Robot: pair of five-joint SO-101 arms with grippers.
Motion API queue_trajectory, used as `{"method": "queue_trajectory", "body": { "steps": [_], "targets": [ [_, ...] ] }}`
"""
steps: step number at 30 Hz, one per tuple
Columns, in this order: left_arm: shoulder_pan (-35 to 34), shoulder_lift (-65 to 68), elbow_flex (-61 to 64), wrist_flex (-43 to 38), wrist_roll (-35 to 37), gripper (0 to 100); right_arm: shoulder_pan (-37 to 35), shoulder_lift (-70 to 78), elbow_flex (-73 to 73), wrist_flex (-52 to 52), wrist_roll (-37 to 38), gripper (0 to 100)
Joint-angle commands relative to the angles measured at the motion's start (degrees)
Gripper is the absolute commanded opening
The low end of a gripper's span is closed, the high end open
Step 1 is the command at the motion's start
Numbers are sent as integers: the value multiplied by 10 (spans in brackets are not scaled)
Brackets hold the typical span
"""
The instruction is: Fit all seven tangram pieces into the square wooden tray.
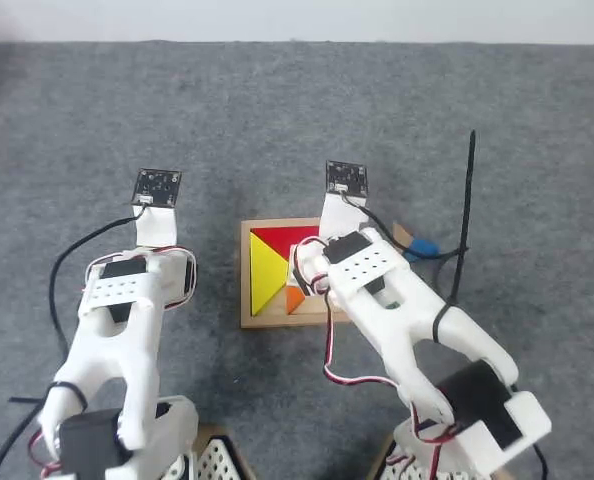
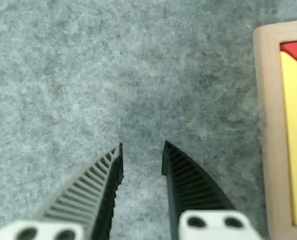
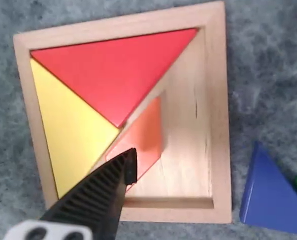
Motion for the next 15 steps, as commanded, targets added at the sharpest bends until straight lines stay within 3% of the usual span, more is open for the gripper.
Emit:
{"method": "queue_trajectory", "body": {
  "steps": [1, 10, 15],
  "targets": [
    [3, -4, -1, -11, -3, 123, 0, -15, 0, -9, -5, 681],
    [2, -4, -1, -11, -3, 123, 77, 100, -3, 15, -3, 681],
    [1, -4, -1, -11, -3, 123, 83, 96, -3, 41, -3, 681]
  ]
}}
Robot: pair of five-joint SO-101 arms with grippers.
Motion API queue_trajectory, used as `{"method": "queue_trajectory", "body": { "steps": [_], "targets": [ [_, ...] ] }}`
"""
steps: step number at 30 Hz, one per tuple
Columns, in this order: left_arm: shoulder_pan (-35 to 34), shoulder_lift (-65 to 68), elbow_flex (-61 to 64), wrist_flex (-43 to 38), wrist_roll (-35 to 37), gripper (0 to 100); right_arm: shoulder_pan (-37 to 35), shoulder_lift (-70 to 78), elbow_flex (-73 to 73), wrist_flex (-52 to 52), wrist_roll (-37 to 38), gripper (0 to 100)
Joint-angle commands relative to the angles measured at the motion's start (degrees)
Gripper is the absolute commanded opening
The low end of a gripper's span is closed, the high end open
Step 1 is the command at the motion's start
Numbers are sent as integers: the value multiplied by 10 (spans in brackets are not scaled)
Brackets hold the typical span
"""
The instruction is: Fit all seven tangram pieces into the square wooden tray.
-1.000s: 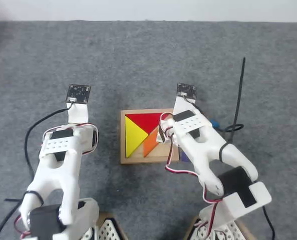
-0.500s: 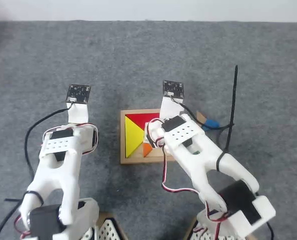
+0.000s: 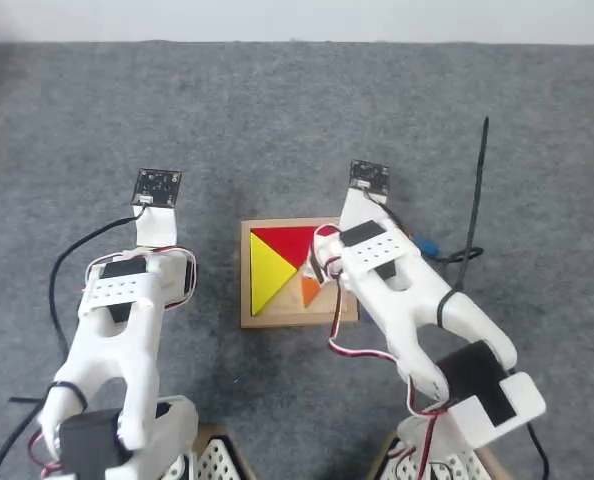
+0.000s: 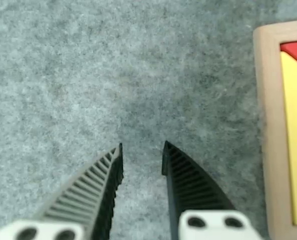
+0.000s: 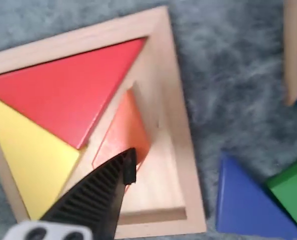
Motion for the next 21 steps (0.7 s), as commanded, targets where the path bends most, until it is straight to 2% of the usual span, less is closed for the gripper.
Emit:
{"method": "queue_trajectory", "body": {
  "steps": [1, 7, 14, 21],
  "targets": [
    [1, -4, -1, -11, -3, 123, 18, 23, 8, 35, 0, 681],
    [0, -4, -1, -10, -3, 123, 22, 27, 7, 70, 21, 680],
    [0, -4, -1, -10, -3, 123, 65, 47, 4, 136, 51, 680],
    [0, -4, -1, -10, -3, 123, 63, 55, -7, 143, 62, 682]
  ]
}}
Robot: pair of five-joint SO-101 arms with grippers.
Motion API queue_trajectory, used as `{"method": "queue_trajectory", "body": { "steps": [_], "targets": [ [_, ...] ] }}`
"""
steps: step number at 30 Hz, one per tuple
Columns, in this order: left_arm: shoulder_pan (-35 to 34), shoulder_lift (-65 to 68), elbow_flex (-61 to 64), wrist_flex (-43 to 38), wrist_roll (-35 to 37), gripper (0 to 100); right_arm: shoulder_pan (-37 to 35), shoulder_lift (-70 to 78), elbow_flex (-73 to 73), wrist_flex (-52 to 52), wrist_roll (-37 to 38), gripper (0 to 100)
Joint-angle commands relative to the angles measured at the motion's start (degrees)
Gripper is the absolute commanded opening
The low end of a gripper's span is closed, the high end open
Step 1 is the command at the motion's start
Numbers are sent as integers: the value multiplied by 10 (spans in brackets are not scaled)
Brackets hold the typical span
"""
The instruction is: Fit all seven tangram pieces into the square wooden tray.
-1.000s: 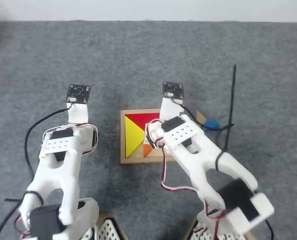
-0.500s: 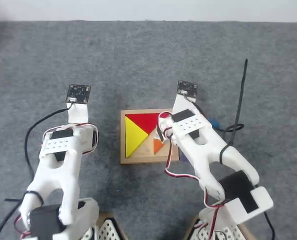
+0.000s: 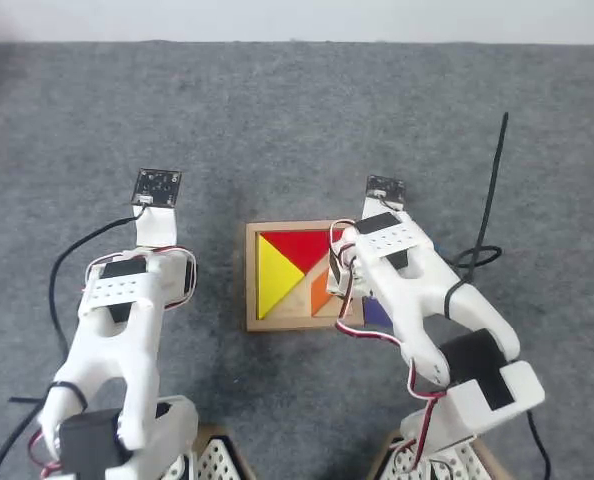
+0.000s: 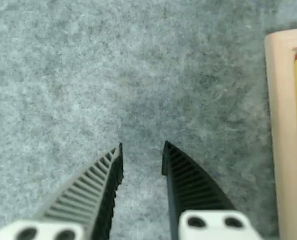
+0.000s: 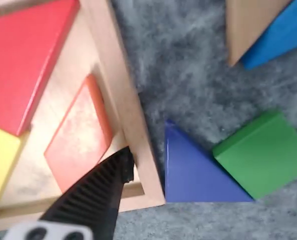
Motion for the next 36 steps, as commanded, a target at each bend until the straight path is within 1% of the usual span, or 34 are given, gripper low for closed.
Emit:
{"method": "queue_trajectory", "body": {
  "steps": [1, 6, 8, 10, 12, 14, 16, 20, 23, 28, 36],
  "targets": [
    [0, -4, -1, -10, -3, 123, 14, 19, -1, 16, 8, 683],
    [1, -4, -1, -10, -3, 123, 11, -90, -69, 12, 6, 682],
    [1, -4, -1, -11, -3, 123, -11, -126, -85, -3, -11, 681],
    [1, -4, -1, -11, -3, 123, -46, -131, -84, -19, -69, 681],
    [0, -4, -1, -11, -3, 123, -87, -122, -79, -35, -147, 681],
    [1, -4, -1, -11, -3, 123, -106, -103, -80, -66, -211, 681],
    [1, -4, -1, -11, -3, 123, -119, -79, -80, -115, -241, 681],
    [0, -4, -1, -11, -3, 123, -122, -21, -87, -209, -277, 681],
    [0, -4, -1, -11, -3, 123, -118, 8, -100, -242, -317, 680],
    [0, -4, -1, -11, -3, 123, -119, -2, -113, -217, -330, 680],
    [0, -4, -1, -11, -3, 124, -123, -40, -113, -131, -330, 678]
  ]
}}
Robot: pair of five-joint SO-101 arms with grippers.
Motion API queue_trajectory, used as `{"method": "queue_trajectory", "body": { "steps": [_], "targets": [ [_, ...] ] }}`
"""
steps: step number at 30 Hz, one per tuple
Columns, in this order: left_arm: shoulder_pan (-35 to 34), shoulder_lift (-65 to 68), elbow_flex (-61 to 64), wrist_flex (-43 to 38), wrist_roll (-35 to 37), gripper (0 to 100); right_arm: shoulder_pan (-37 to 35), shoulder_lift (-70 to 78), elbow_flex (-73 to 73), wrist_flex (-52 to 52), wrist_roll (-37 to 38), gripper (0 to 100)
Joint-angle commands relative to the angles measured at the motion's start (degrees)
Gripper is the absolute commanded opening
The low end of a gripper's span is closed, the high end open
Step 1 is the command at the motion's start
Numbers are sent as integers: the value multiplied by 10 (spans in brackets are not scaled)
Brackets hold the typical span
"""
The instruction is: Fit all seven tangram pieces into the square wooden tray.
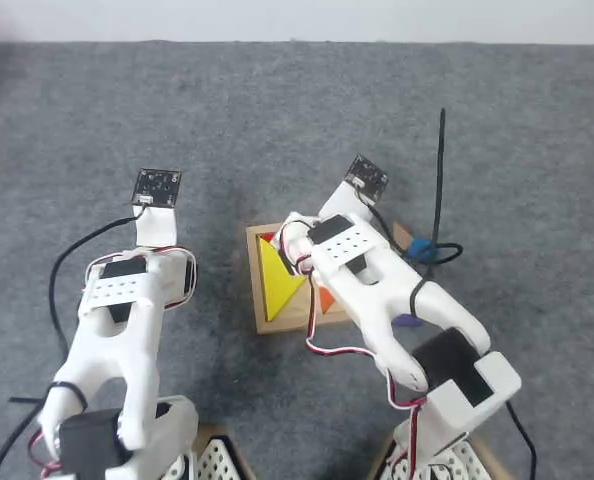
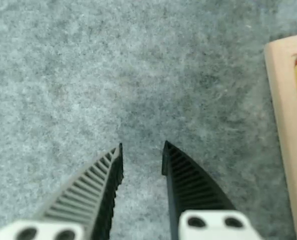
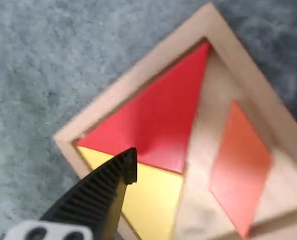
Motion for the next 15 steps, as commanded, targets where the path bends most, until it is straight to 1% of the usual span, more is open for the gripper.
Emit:
{"method": "queue_trajectory", "body": {
  "steps": [1, 3, 7, 9, 11, 15],
  "targets": [
    [0, -4, -1, -11, -3, 124, -5, -52, -33, 51, -6, 665],
    [0, -4, -1, -11, -3, 124, -2, -58, -33, 62, -5, 588],
    [0, -4, -1, -11, -3, 124, -1, -74, -38, 60, 25, 329],
    [0, -4, -1, -11, -3, 124, -1, -80, -39, 60, 37, 223],
    [0, -4, -1, -11, -3, 124, 1, -80, -40, 60, 45, 191],
    [0, -4, -1, -11, -3, 124, 6, -71, -29, 65, 42, 192]
  ]
}}
